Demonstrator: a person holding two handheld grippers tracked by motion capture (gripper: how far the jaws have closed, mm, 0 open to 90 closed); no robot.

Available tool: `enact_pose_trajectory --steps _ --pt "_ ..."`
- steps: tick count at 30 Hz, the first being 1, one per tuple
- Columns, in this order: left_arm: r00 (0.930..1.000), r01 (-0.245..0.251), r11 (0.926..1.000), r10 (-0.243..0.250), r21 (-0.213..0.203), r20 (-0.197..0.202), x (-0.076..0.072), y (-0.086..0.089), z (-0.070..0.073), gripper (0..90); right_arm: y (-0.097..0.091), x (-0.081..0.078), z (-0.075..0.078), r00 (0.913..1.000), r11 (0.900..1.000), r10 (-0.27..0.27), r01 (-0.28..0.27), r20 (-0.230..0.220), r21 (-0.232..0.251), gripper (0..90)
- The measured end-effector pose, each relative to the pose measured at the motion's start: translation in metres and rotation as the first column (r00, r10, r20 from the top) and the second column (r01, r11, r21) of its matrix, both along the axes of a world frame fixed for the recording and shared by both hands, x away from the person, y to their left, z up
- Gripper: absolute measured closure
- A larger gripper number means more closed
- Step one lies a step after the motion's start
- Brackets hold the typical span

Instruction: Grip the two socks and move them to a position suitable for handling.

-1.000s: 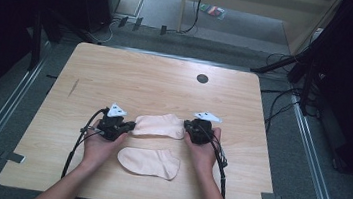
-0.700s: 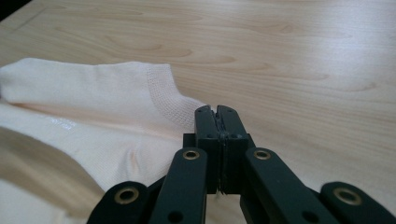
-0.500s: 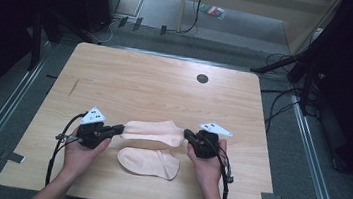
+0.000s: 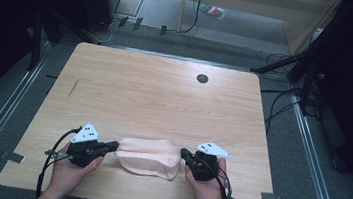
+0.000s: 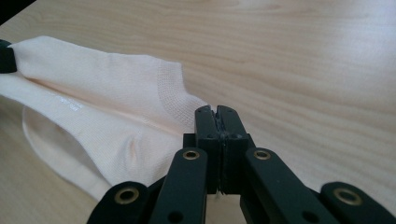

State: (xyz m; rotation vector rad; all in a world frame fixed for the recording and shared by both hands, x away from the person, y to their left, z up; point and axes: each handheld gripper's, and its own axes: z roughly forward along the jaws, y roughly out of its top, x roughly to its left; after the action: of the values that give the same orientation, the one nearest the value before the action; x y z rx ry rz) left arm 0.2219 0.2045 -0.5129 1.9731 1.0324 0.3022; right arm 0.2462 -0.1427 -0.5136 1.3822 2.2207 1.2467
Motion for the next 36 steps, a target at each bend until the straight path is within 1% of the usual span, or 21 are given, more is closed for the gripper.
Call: enact_pose_trajectory --steps 2,5,6,8,9,11,13,17,19,22,23,27,30,31,33,35,36 --pt "0.9998 0.019 0.9995 -0.019 0.024 -0.005 -0.002 -0.002 -0.002 90.0 -0.001 -0.004 -0.003 1.0000 0.9999 0.010 -0.010 0.002 -0.012 89.5" --pt "0.9993 0.036 0.9991 -0.036 0.024 -0.012 -0.004 -0.005 -0.004 90.0 -0.001 -0.008 -0.006 1.0000 0.9998 0.006 -0.006 -0.001 -0.022 89.5" --pt "0.9992 0.039 0.9990 -0.039 0.023 -0.003 -0.004 -0.006 -0.004 90.0 0.000 -0.009 -0.007 1.0000 0.9998 0.002 -0.002 -0.006 -0.021 89.6" --pt "0.9988 0.047 0.9975 -0.048 0.052 0.010 -0.005 -0.010 -0.006 90.0 0.001 -0.010 -0.008 1.0000 0.9995 0.007 -0.007 -0.004 -0.031 89.5" --pt "0.9985 0.053 0.9969 -0.054 0.059 0.008 -0.004 -0.011 -0.007 90.0 0.002 -0.011 -0.009 0.9999 0.9993 0.012 -0.012 -0.003 -0.035 89.5" --pt "0.9981 0.062 0.9964 -0.062 0.059 -0.001 -0.004 -0.013 -0.009 90.0 0.004 -0.011 -0.011 0.9997 0.9991 0.024 -0.024 0.003 -0.034 89.2" --pt "0.9979 0.065 0.9964 -0.064 0.055 -0.007 -0.004 -0.014 -0.010 89.8 0.005 -0.011 -0.012 0.9996 0.9991 0.028 -0.028 0.005 -0.031 89.0" --pt "0.9975 0.071 0.9956 -0.070 0.062 -0.010 -0.004 -0.015 -0.012 89.6 0.007 -0.012 -0.015 0.9995 0.9991 0.030 -0.030 0.009 -0.030 88.8" --pt "0.9972 0.075 0.9948 -0.074 0.069 -0.012 -0.004 -0.017 -0.013 89.5 0.006 -0.012 -0.014 0.9994 0.9992 0.032 -0.032 0.011 -0.022 88.7" --pt "0.9969 0.079 0.9945 -0.078 0.069 -0.015 -0.004 -0.017 -0.014 89.2 0.007 -0.013 -0.014 0.9992 0.9991 0.038 -0.037 0.014 -0.021 88.7" --pt "0.9972 0.074 0.9945 -0.074 0.074 -0.011 -0.005 -0.018 -0.014 89.1 0.008 -0.014 -0.015 0.9991 0.9989 0.041 -0.041 0.012 -0.023 88.7" --pt "0.9964 0.084 0.9929 -0.082 0.085 -0.020 -0.005 -0.020 -0.016 88.9 0.011 -0.015 -0.017 0.9987 0.9984 0.049 -0.049 0.011 -0.029 88.6" --pt "0.9958 0.091 0.9901 -0.088 0.107 -0.025 -0.005 -0.022 -0.019 88.9 0.012 -0.016 -0.018 0.9986 0.9980 0.052 -0.051 0.009 -0.037 88.6" --pt "0.9956 0.093 0.9883 -0.091 0.121 -0.023 -0.005 -0.023 -0.020 88.9 0.012 -0.015 -0.018 0.9985 0.9979 0.054 -0.054 0.008 -0.037 88.6" --pt "0.9960 0.089 0.9875 -0.086 0.130 -0.026 -0.005 -0.024 -0.023 88.9 0.012 -0.015 -0.020 0.9986 0.9976 0.052 -0.052 0.005 -0.045 88.5" --pt "0.9963 0.083 0.9869 -0.080 0.138 -0.031 -0.005 -0.023 -0.025 88.9 0.012 -0.015 -0.022 0.9988 0.9973 0.048 -0.048 -0.006 -0.055 88.6" --pt "0.9966 0.079 0.9876 -0.075 0.136 -0.033 -0.004 -0.023 -0.026 88.9 0.012 -0.014 -0.024 0.9992 0.9970 0.037 -0.038 -0.016 -0.067 88.6"
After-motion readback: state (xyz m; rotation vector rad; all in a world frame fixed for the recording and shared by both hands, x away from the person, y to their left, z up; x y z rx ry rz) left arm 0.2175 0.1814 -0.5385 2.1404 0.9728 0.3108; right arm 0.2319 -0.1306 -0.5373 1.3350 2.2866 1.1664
